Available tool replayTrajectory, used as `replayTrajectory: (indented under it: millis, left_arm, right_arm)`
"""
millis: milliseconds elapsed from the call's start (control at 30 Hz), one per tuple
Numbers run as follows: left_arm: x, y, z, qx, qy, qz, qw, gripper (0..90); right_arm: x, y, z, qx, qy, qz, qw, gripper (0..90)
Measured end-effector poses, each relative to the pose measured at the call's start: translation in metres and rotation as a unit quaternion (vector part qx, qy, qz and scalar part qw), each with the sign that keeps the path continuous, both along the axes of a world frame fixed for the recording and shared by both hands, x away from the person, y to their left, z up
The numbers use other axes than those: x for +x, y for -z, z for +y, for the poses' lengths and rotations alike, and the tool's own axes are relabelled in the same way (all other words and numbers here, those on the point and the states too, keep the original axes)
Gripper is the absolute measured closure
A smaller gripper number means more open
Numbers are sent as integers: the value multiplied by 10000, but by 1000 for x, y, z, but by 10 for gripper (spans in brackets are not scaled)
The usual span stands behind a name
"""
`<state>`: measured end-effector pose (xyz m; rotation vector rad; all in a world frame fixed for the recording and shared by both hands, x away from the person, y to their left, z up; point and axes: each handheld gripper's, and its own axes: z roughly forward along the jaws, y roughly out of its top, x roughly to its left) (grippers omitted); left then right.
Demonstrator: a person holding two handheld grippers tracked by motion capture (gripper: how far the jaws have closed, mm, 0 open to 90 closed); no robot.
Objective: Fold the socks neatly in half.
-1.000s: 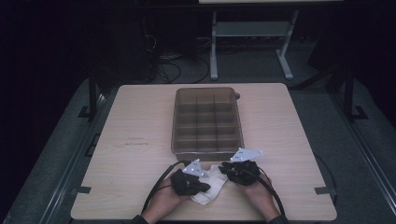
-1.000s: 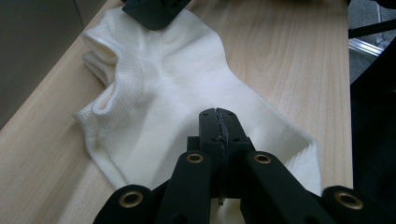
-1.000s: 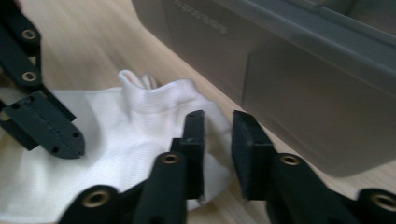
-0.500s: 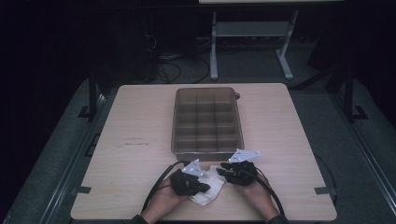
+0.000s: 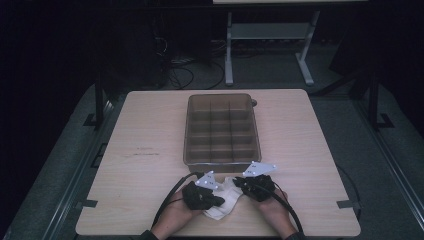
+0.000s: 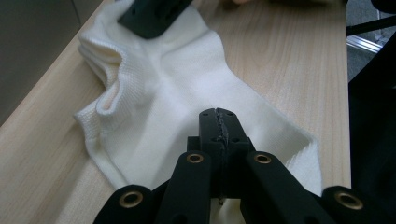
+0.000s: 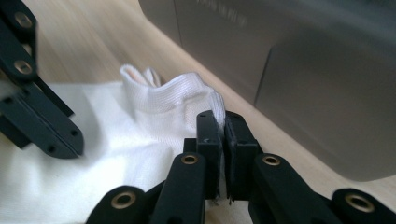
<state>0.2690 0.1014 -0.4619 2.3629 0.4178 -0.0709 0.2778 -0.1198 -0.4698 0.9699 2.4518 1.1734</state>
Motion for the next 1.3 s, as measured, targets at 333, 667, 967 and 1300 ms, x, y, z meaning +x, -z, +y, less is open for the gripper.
replayTrajectory:
  millis: [333, 667, 967, 1300]
  left_arm:
    - [0, 0, 0, -6, -20, 13, 10000, 900]
    - [4, -15, 3, -226, -130, -174, 9995, 900]
    - [15, -4, -10, 63, -248, -375, 9990, 900]
    - [25, 1, -21, 8, -360, -499, 9981, 900]
  right_arm:
    - [-8, -20, -2, 285, -126, -178, 9994, 863]
    - [-10, -23, 0, 354, -191, -230, 9989, 862]
    - [-11, -26, 0, 363, -163, -313, 9987, 862]
    - [-16, -32, -6, 492, -106, -343, 9981, 862]
